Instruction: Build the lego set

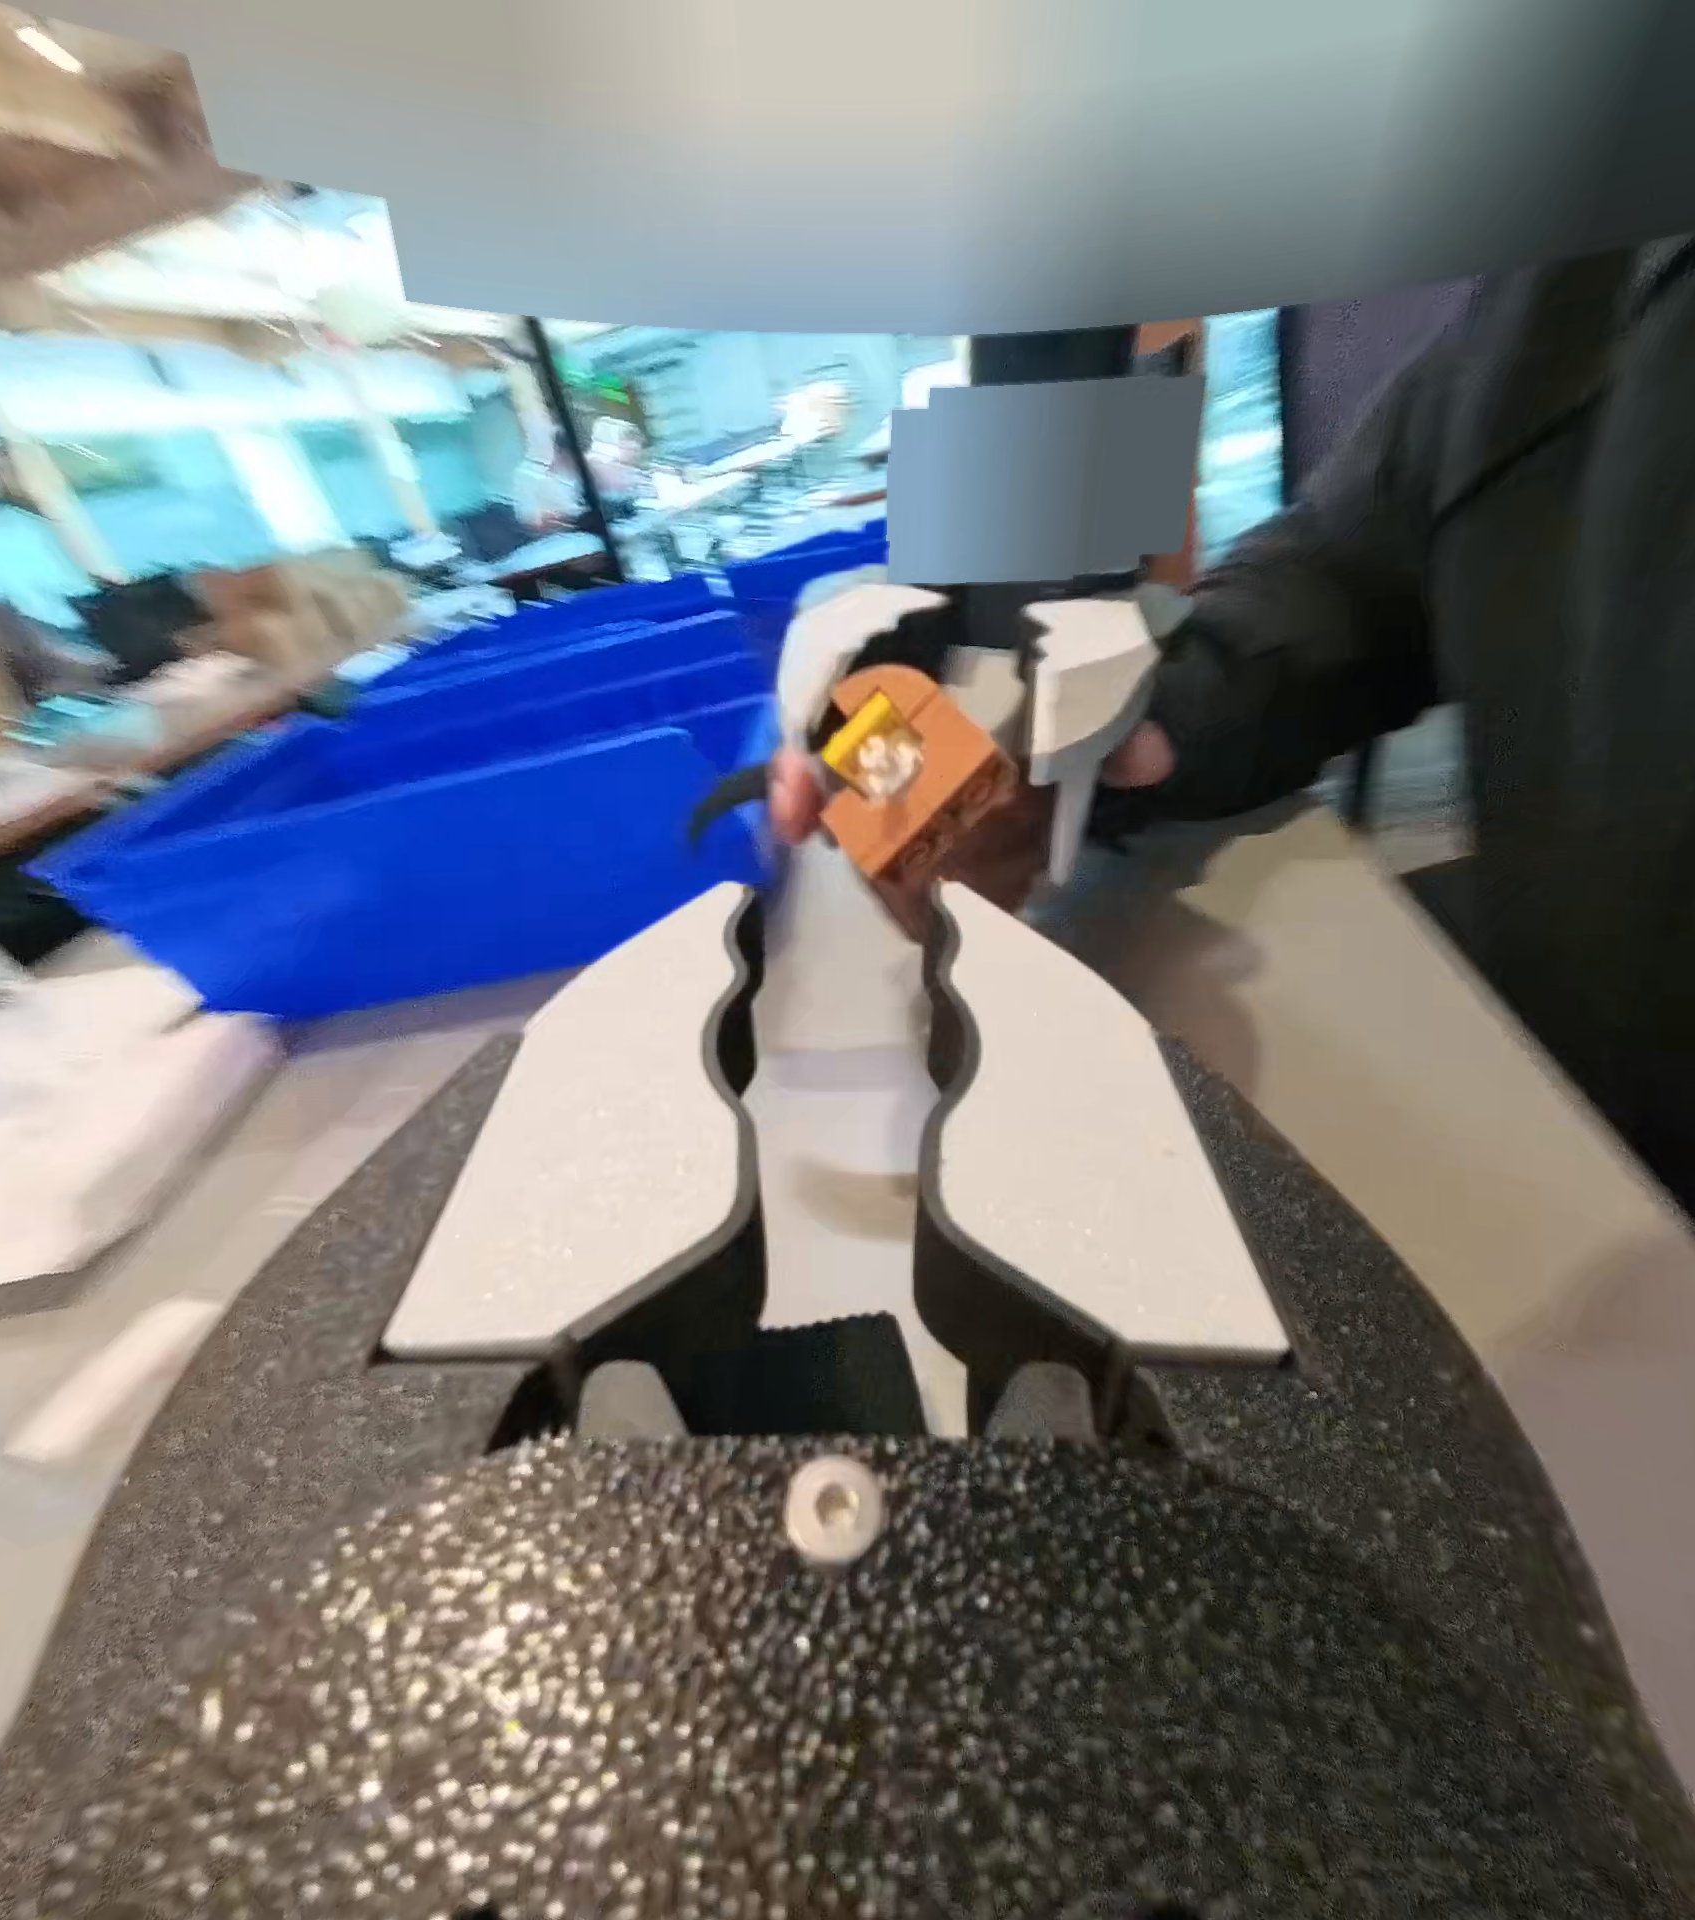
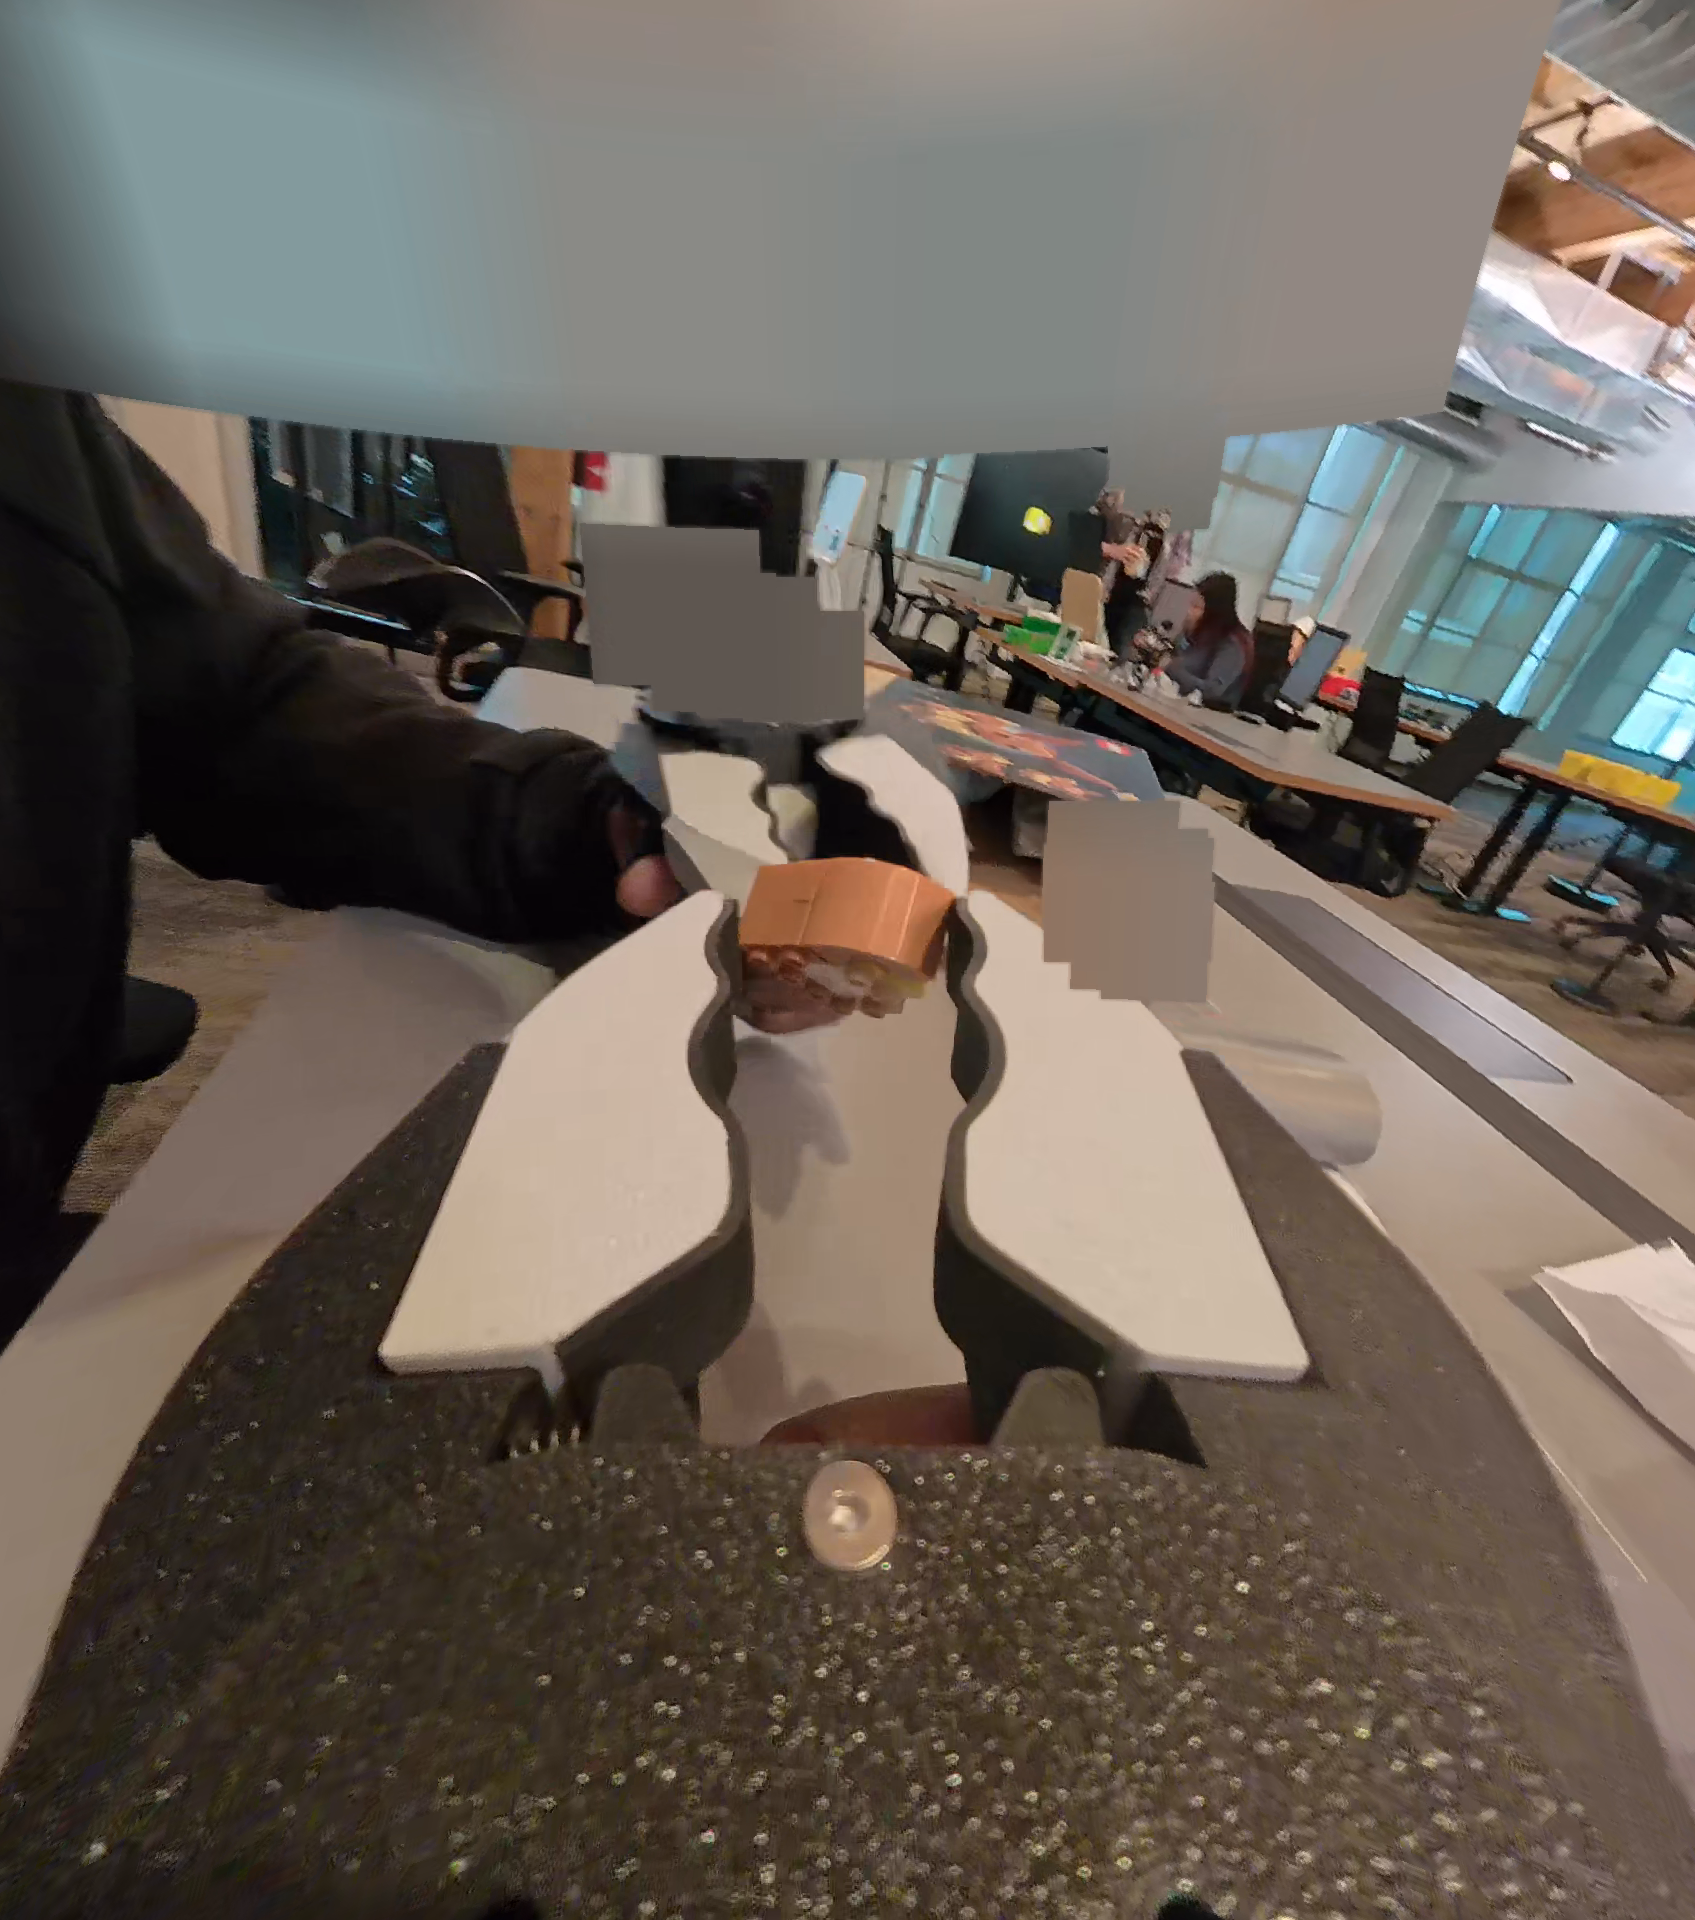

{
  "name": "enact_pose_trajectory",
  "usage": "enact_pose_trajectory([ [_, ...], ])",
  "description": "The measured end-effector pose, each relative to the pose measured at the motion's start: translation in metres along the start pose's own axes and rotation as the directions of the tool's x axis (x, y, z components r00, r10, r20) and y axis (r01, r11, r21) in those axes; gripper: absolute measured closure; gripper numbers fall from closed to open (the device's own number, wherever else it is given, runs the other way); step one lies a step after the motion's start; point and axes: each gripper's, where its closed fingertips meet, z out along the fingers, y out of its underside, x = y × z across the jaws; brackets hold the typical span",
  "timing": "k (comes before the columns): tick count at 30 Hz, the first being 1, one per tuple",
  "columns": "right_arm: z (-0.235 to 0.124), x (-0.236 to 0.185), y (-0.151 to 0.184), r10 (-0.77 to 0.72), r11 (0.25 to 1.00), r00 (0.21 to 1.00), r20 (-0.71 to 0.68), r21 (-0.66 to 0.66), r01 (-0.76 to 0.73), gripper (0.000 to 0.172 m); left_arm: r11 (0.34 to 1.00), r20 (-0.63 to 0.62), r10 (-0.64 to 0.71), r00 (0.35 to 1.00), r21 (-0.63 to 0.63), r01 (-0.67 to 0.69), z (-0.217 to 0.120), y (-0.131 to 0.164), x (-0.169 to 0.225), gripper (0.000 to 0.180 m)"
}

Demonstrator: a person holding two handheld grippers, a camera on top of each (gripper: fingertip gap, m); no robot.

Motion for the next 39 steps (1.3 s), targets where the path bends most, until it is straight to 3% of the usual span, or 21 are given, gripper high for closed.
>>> enact_pose_trajectory([
  [2, -0.001, -0.008, -0.007, 0.012, 0.999, 0.999, 0.048, 0.046, -0.015, 0.134, 0.994, -0.124, -0.110, 0.986, 0.010, 0.112, 0.001, 0.002, 0.012, 0.145],
  [5, -0.002, -0.018, -0.015, 0.053, 0.993, 0.992, 0.118, 0.101, -0.065, 0.135, 0.992, -0.179, -0.091, 0.980, 0.066, 0.104, 0.003, -0.003, 0.023, 0.145],
  [9, -0.004, -0.027, -0.018, 0.099, 0.984, 0.976, 0.194, 0.125, -0.125, 0.135, 0.993, -0.192, 0.038, 0.981, 0.113, -0.017, 0.006, -0.011, 0.036, 0.148],
  [15, -0.004, -0.037, -0.018, 0.128, 0.980, 0.955, 0.267, 0.116, -0.164, 0.135, 0.985, -0.202, 0.120, 0.972, 0.148, -0.091, 0.006, -0.017, 0.046, 0.152],
  [39, -0.004, -0.047, -0.014, 0.189, 0.968, 0.913, 0.361, 0.086, -0.234, 0.136, 0.981, -0.249, 0.173, 0.953, 0.136, -0.142, 0.000, -0.014, 0.055, 0.163],
])
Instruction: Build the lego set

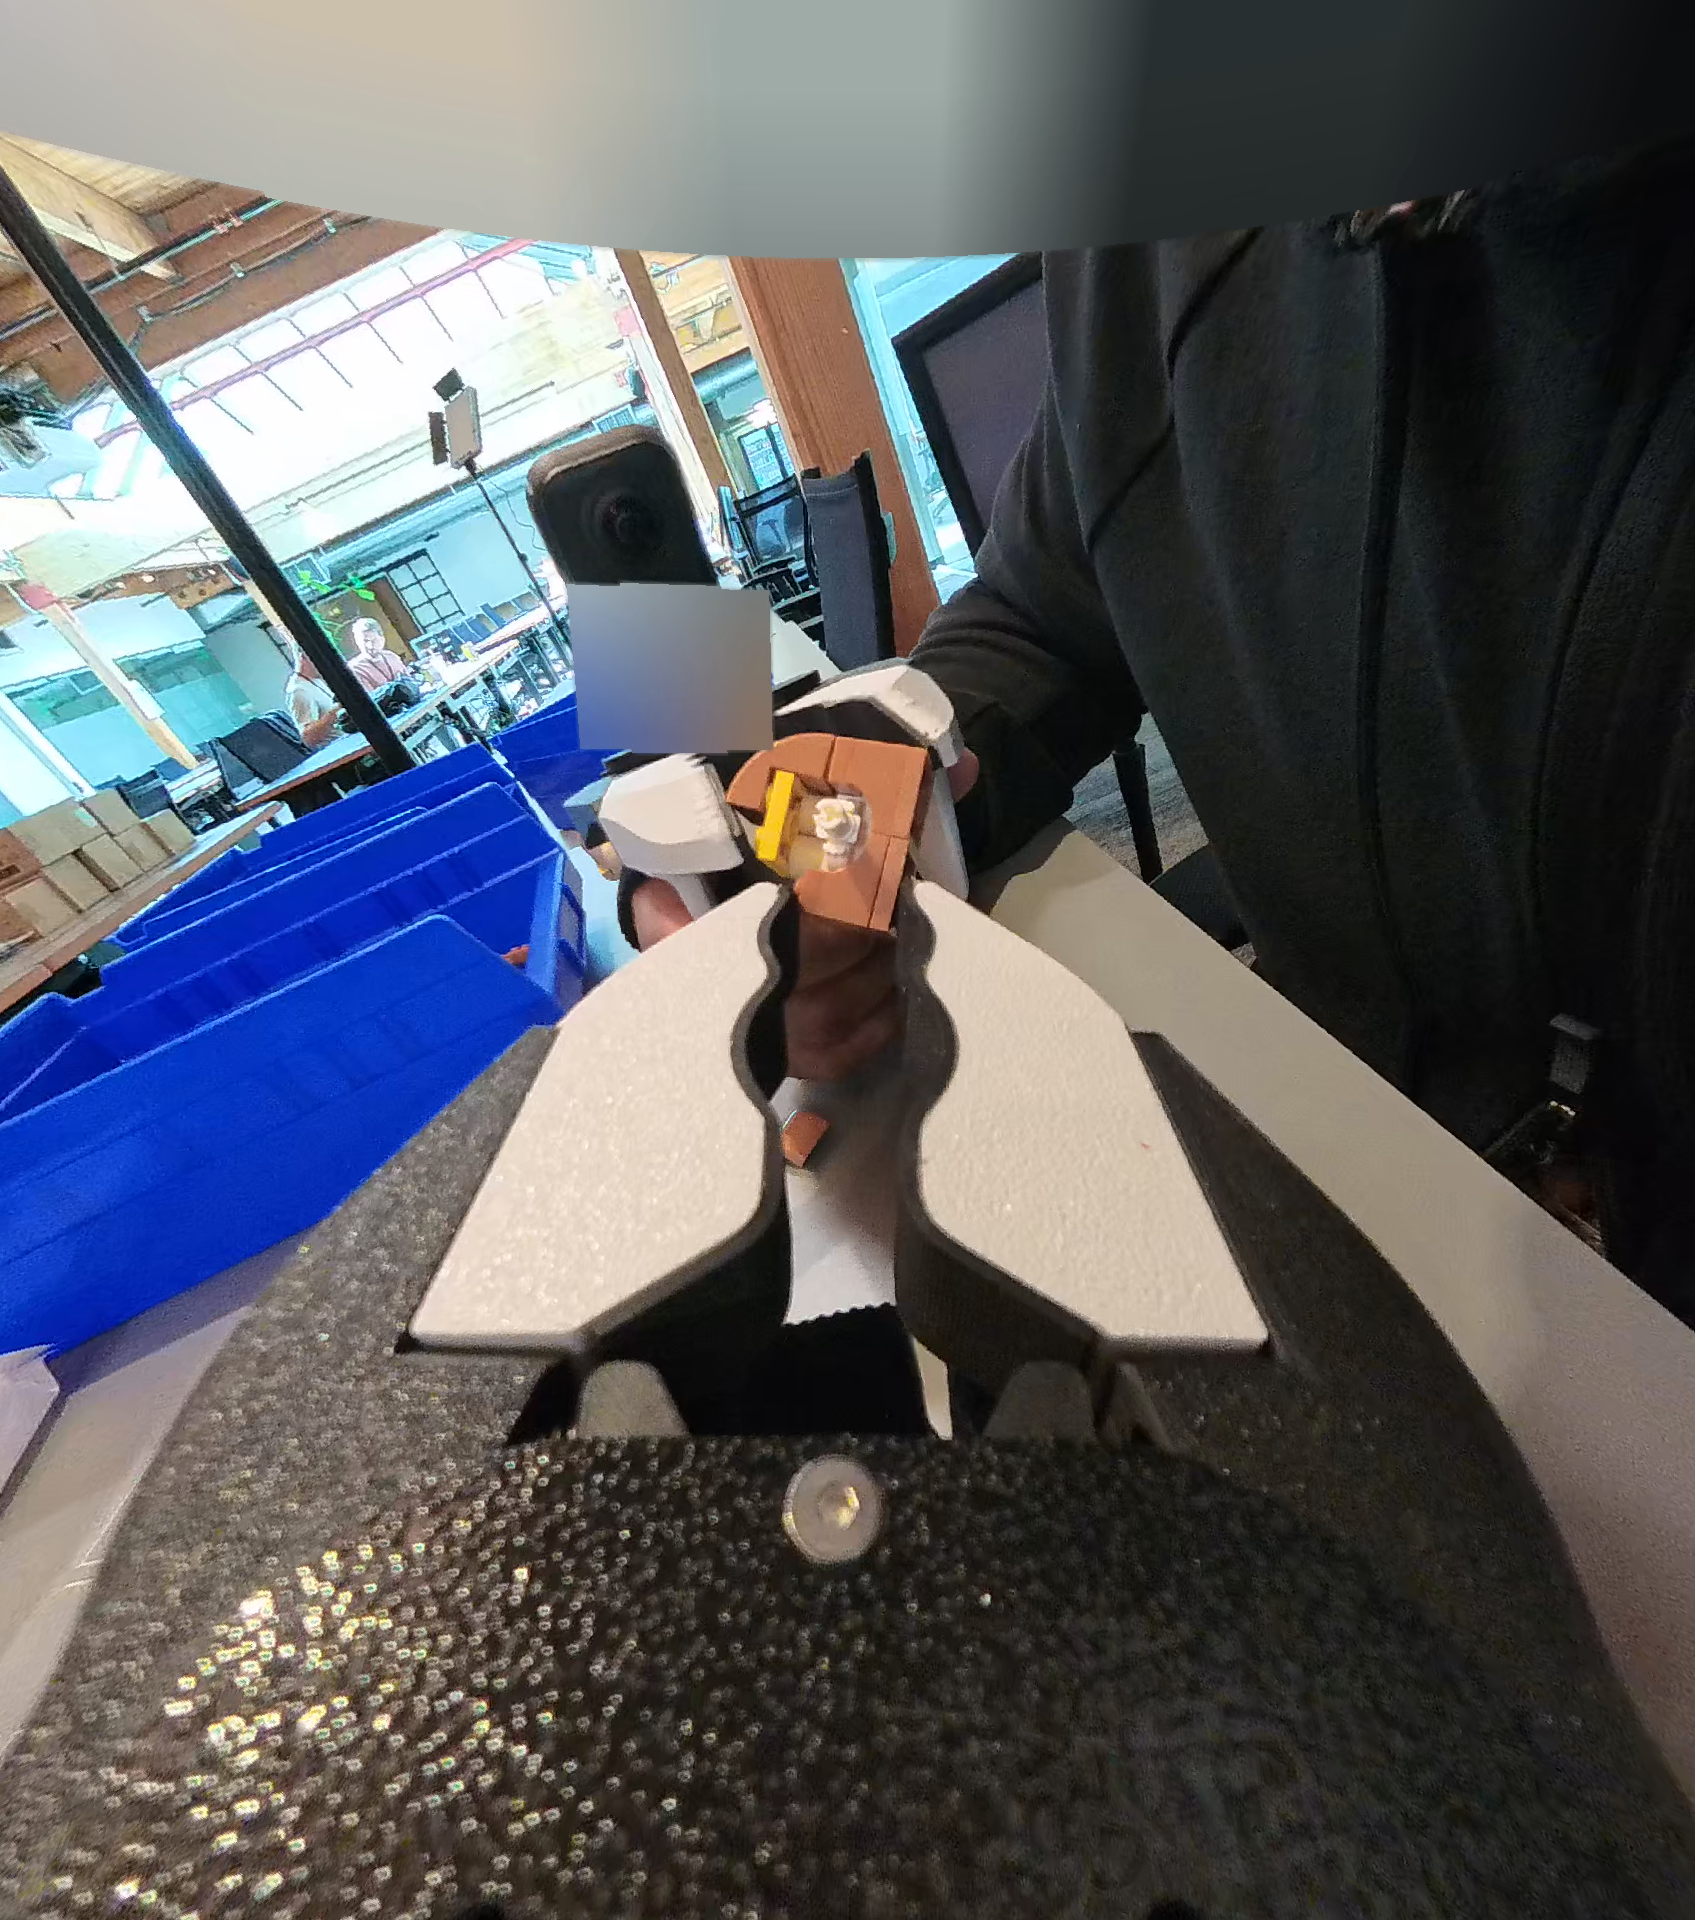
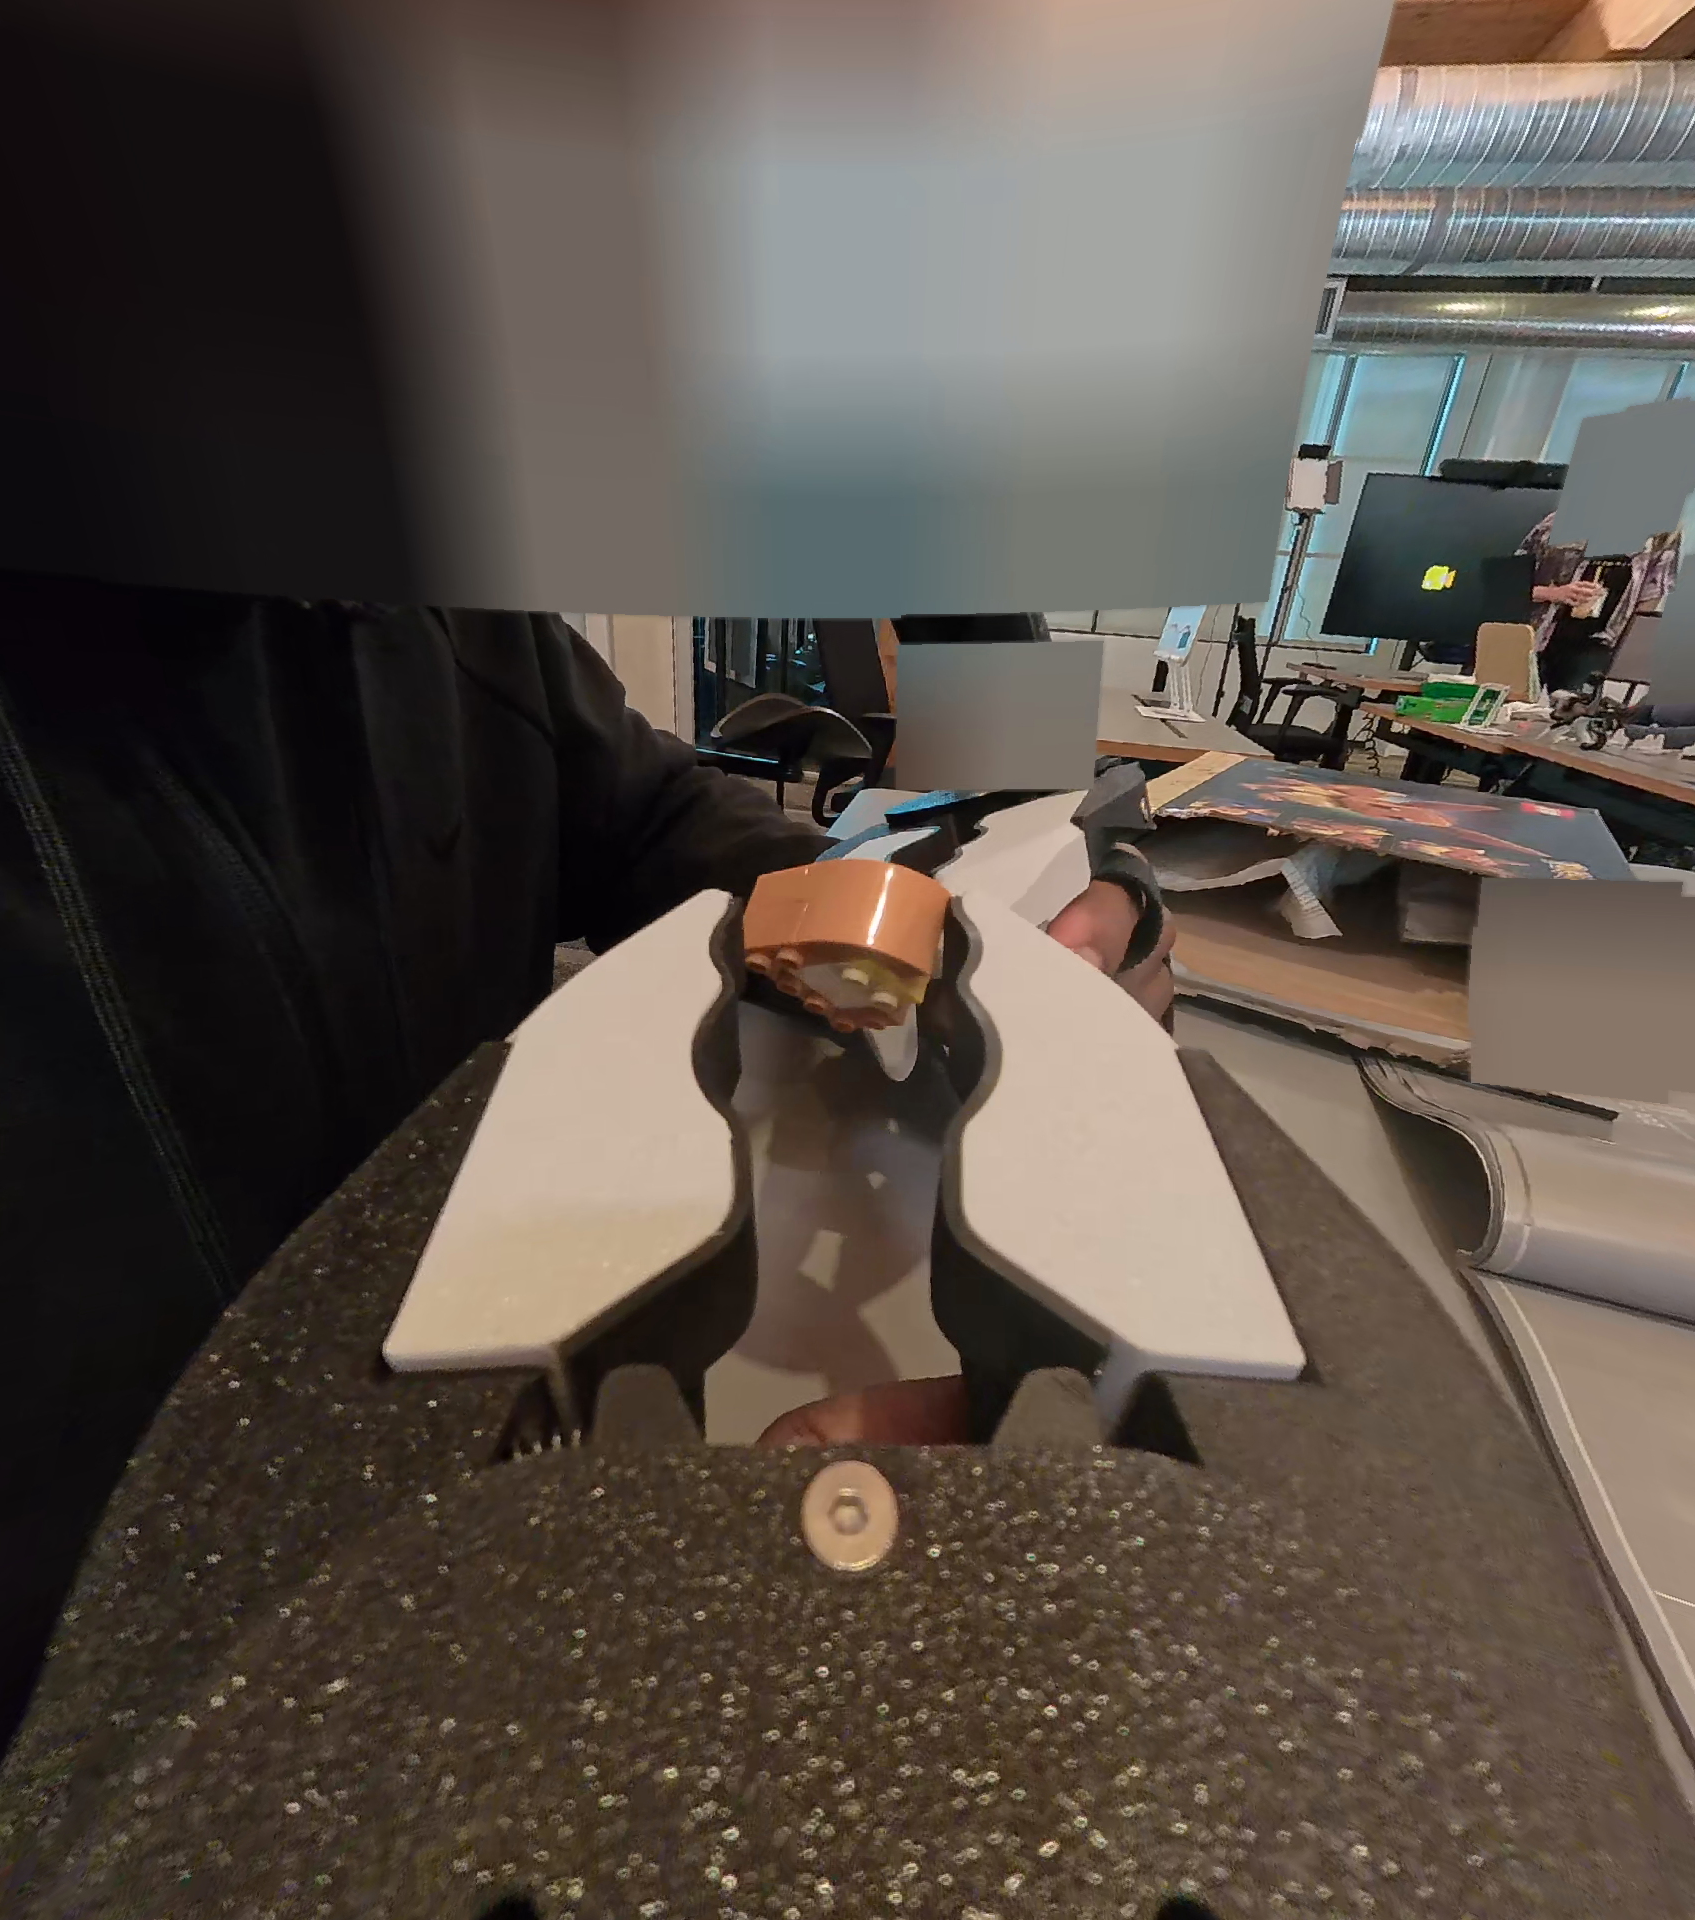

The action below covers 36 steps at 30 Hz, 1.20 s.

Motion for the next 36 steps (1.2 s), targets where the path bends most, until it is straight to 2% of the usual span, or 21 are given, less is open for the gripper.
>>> enact_pose_trajectory([
  [28, 0.000, 0.007, 0.004, -0.009, 1.000, 0.999, -0.043, -0.031, 0.007, 0.136, 0.998, 0.024, -0.006, 1.000, -0.054, 0.007, -0.004, 0.006, -0.005, 0.164],
  [36, -0.007, 0.022, -0.002, -0.045, 0.998, 0.990, -0.137, -0.047, 0.039, 0.132, 0.995, 0.114, -0.009, 0.993, -0.095, 0.020, -0.007, 0.013, -0.018, 0.164],
])
